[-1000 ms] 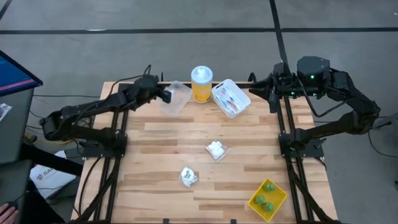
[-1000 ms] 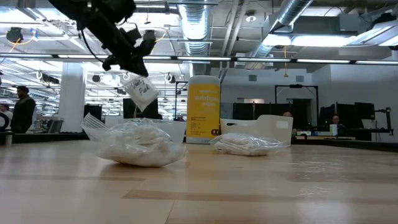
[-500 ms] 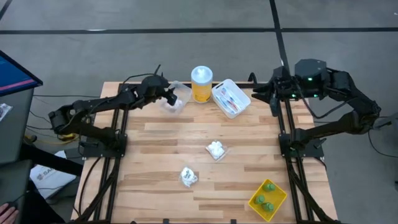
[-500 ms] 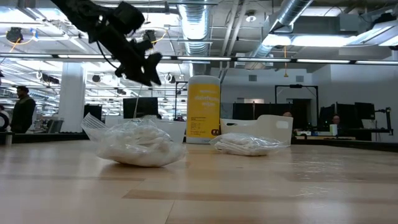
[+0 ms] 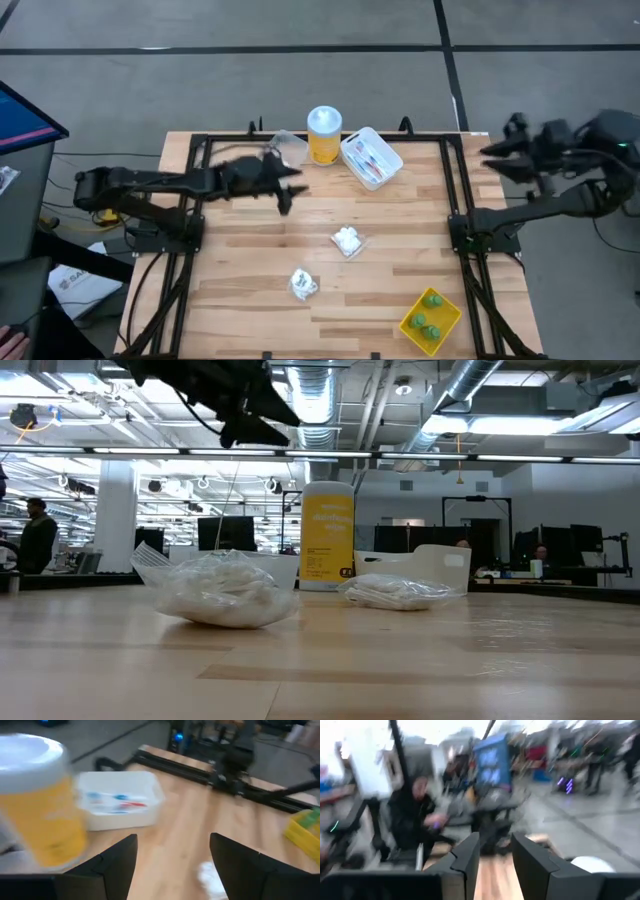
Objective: Pick & Place Travel size toiletries
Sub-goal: Put the top cotton pack into the transparent bin, then put the cotton pack into the transparent bin
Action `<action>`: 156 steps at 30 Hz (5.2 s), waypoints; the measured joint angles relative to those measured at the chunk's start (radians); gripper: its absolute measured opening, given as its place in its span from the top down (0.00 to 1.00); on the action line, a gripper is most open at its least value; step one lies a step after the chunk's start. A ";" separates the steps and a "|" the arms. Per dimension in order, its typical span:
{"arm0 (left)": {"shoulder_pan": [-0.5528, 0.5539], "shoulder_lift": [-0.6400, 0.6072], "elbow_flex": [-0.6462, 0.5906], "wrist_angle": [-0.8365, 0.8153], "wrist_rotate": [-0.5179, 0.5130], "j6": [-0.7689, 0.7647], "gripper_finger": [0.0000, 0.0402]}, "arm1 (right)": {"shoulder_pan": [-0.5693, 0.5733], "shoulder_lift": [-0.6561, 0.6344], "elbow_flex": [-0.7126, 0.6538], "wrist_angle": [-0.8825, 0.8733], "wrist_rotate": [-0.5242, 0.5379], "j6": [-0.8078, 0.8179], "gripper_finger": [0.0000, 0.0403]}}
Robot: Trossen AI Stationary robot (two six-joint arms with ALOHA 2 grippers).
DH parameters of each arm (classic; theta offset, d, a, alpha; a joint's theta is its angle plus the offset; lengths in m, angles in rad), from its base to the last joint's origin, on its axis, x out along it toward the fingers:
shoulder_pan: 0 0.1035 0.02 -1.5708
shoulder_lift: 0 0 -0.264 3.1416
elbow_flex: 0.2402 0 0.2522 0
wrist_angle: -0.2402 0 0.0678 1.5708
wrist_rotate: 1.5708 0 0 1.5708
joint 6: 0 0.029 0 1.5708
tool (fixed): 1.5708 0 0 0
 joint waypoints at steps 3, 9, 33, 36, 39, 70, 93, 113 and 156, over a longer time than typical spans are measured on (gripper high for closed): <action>-0.077 0.075 0.000 0.058 -0.008 -0.046 0.39 | -0.003 -0.145 -0.167 0.104 0.047 0.002 0.74; -0.140 0.265 0.000 0.233 -0.010 -0.121 0.39 | 0.001 -0.412 -0.480 0.383 -0.013 0.003 0.74; -0.217 0.674 0.059 0.388 -0.015 -0.278 0.33 | 0.075 -0.616 -1.194 0.942 -0.338 0.194 0.99; -0.208 0.682 0.056 0.384 -0.024 -0.278 0.34 | 0.079 -0.616 -1.271 1.049 -0.344 0.266 0.97; -0.207 0.704 0.053 0.379 -0.024 -0.277 0.34 | 0.078 -0.616 -1.330 1.134 -0.342 0.316 0.97; -0.231 0.729 0.072 0.407 0.102 -0.293 1.00 | 0.154 -0.615 -1.461 1.026 -0.419 0.290 1.00; 0.065 0.097 0.062 -0.116 -0.329 -0.070 1.00 | 0.153 -0.528 -1.461 0.913 -0.418 0.212 1.00; 0.357 0.069 -0.061 -0.167 -0.202 -0.011 0.75 | 0.154 -0.531 -1.462 0.913 -0.418 0.222 1.00; -0.767 0.363 -0.038 -0.038 -0.157 -0.425 0.48 | 0.155 -0.530 -1.462 0.913 -0.421 0.301 1.00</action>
